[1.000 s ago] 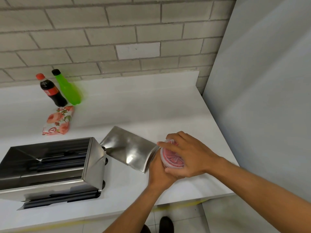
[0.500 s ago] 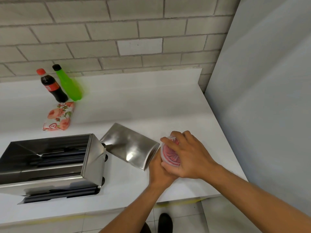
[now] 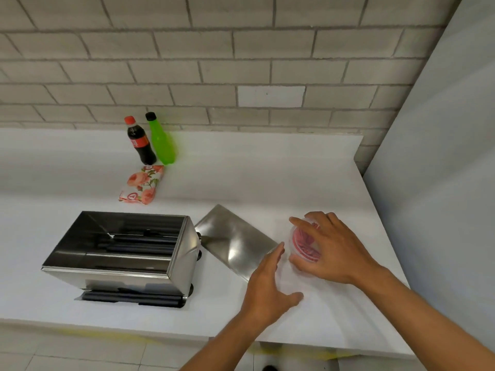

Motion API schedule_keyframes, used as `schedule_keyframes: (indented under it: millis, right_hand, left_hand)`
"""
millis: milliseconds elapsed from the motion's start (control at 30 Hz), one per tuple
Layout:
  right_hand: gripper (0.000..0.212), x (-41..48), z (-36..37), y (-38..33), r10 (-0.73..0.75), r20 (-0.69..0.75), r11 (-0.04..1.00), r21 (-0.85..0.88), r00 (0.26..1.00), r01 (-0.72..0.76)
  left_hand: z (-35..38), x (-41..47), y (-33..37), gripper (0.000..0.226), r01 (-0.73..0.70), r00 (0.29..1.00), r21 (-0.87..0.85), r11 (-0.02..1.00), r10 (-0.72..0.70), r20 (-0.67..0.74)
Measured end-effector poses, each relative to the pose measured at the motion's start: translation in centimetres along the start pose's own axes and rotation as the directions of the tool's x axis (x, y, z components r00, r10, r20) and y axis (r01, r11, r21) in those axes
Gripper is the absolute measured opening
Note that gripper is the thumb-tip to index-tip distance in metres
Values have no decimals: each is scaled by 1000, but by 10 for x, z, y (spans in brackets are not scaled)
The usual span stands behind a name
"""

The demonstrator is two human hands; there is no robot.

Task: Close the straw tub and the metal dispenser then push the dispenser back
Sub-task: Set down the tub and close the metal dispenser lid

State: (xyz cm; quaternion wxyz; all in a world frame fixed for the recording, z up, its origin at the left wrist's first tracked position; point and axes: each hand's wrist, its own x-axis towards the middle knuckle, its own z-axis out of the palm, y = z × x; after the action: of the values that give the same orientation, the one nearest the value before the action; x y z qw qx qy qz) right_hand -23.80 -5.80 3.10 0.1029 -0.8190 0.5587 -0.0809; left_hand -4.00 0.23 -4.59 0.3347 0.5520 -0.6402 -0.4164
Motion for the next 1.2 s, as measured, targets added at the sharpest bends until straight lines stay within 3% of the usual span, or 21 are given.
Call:
schedule_keyframes:
  millis: [367, 567, 667, 767, 867, 933, 1033, 1200]
  right_hand:
    - [105, 40, -10, 6, 114, 30, 993, 35, 993, -115]
    - [115, 42, -14, 3, 115, 29, 992, -52, 993, -114]
    - [109, 38, -16, -16, 37, -37, 995, -89, 999, -40]
    - [90, 32, -2, -44, -111, -78, 994, -31, 991, 109]
    - [81, 34, 18, -79, -197, -2, 980, -26, 980, 197]
    - [89, 39, 31, -97, -126, 155, 992, 4, 980, 127]
    - [117, 53, 51, -111, 74, 332, 997, 0, 940, -79]
    - [156, 68, 67, -116, 260, 442, 964, -76, 858, -253]
  left_hand:
    - [-30, 5, -1, 75, 7, 989, 99, 995, 7, -145]
    - [-38, 9, -6, 77, 41, 990, 139, 989, -21, -142]
    - [-41, 6, -4, 71, 63, 989, 150, 987, -41, -143]
    - [-44, -1, -5, 60, 89, 986, 143, 986, -67, -154]
    - [-53, -11, -7, 50, 163, 975, 141, 977, -137, -177]
    - [-60, -19, -9, 53, 215, 963, 146, 966, -185, -195]
    - [-72, -32, -17, 66, 282, 947, 155, 947, -249, -201]
    - [-84, -42, -25, 74, 310, 939, 157, 938, -276, -206]
